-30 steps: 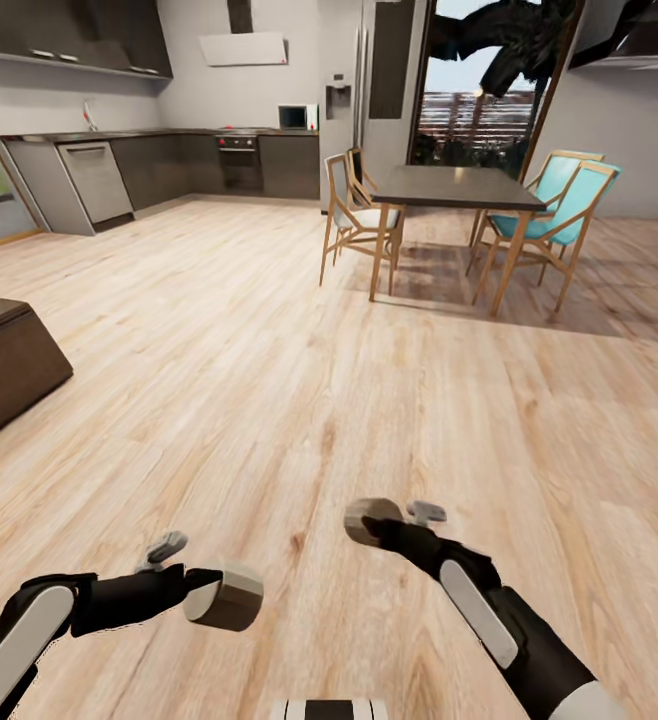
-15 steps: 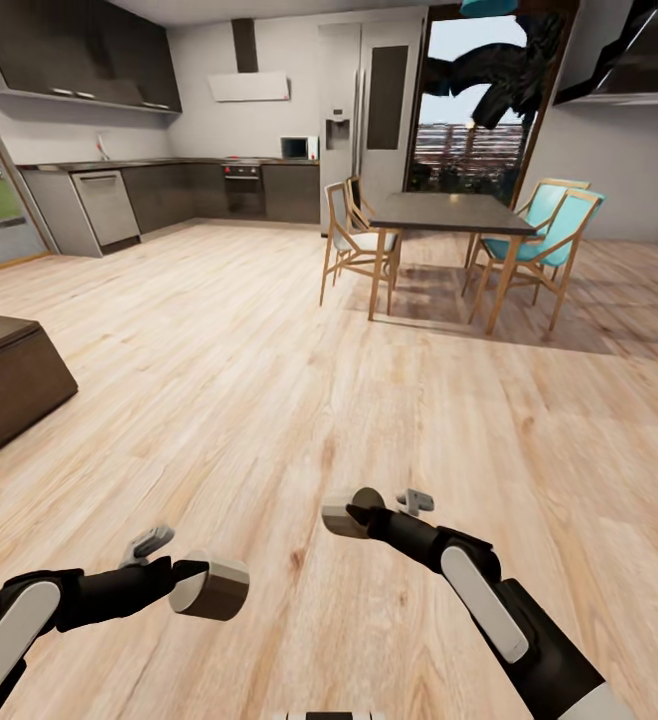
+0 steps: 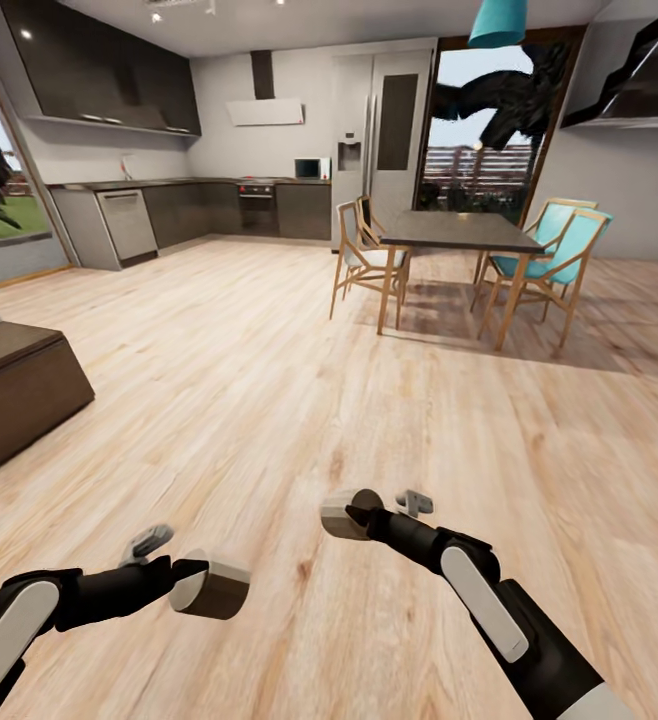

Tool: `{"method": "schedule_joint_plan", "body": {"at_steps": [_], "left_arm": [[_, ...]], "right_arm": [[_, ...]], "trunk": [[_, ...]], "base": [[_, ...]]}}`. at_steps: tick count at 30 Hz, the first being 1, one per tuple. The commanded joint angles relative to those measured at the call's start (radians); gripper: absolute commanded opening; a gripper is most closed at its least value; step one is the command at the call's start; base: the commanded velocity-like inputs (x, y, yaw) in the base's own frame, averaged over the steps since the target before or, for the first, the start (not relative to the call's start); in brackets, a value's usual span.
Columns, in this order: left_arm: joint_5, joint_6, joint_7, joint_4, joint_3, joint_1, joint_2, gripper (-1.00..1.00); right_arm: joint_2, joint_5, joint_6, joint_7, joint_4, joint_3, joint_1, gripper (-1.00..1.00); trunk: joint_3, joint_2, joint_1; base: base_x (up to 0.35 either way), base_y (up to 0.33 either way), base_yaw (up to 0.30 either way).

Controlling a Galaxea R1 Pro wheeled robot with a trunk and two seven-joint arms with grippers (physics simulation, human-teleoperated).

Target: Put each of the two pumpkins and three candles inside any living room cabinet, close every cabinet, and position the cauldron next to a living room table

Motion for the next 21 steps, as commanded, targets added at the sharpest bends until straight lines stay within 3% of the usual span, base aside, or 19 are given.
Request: {"method": "schedule_joint_plan", "body": {"at_steps": [1,14,21], "left_arm": [[0.01,0.002,0.007,-0.001,-0.001,-0.001,0.001,-1.0],[0.01,0.002,0.006,-0.001,-0.001,0.0,0.001,-1.0],[0.01,0.002,0.006,0.001,0.005,0.0,0.004,-1.0]], "right_arm": [[0.0,-0.012,0.001,-0.01,-0.002,0.002,-0.001,-1.0],[0.005,0.001,0.001,-0.012,-0.001,0.002,-0.001,-1.0],[0.005,0.004,-0.001,-0.012,-0.001,0.002,-0.001,-1.0]], "trunk": [[-0.001,0.0,0.0],[-0.001,0.0,0.0],[-0.001,0.0,0.0]], "base": [[0.0,0.0,0.277],[-0.002,0.001,0.29],[-0.183,0.163,0.292]]}}
